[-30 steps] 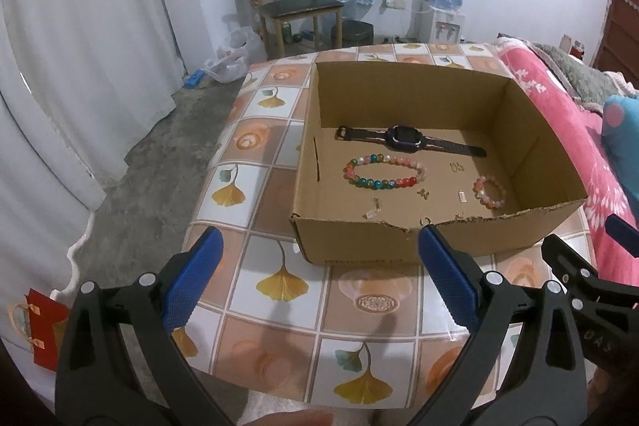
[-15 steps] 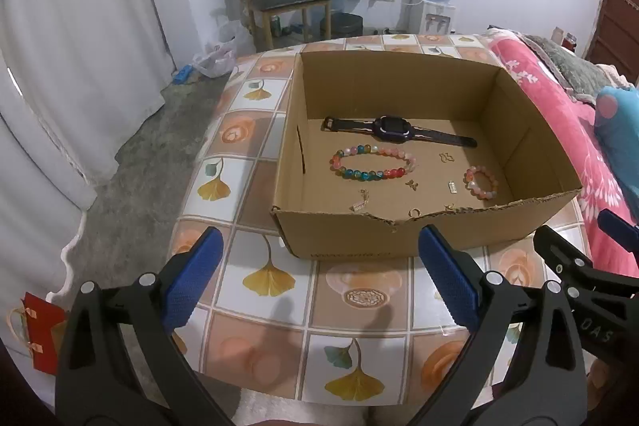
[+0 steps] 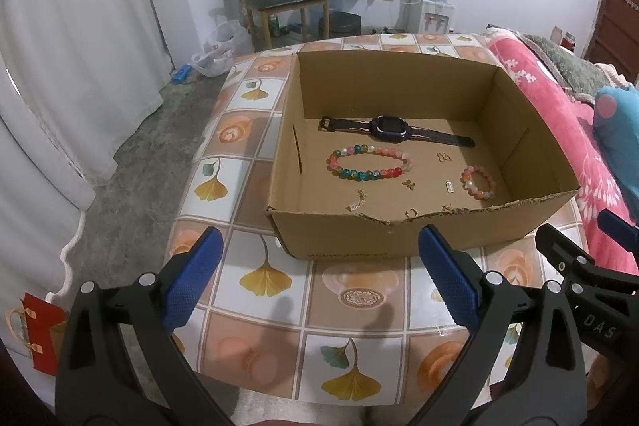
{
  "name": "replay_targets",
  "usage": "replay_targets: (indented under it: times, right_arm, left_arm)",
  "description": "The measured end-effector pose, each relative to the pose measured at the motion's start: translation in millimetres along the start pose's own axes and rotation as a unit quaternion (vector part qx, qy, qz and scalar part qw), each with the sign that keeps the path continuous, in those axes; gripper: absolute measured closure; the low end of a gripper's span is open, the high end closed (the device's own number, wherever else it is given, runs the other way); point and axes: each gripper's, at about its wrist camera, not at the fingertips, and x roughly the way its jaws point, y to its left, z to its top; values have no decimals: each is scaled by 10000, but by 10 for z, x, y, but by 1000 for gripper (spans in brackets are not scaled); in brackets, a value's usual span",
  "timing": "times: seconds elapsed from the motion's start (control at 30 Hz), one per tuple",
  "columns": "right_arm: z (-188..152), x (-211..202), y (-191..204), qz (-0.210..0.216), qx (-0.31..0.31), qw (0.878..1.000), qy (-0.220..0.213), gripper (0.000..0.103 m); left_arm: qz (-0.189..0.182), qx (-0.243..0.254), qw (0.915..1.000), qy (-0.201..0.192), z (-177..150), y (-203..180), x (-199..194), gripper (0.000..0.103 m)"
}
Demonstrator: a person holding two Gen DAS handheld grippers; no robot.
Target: Organize jewelry
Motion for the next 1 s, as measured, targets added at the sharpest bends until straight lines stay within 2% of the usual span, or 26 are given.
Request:
replay_targets:
  times: [1.0]
  right_arm:
    - [-17,-1,3,-5,50,10000,17,8]
  left_arm:
    - [-31,-11,10000,25,-2,-3,10,8]
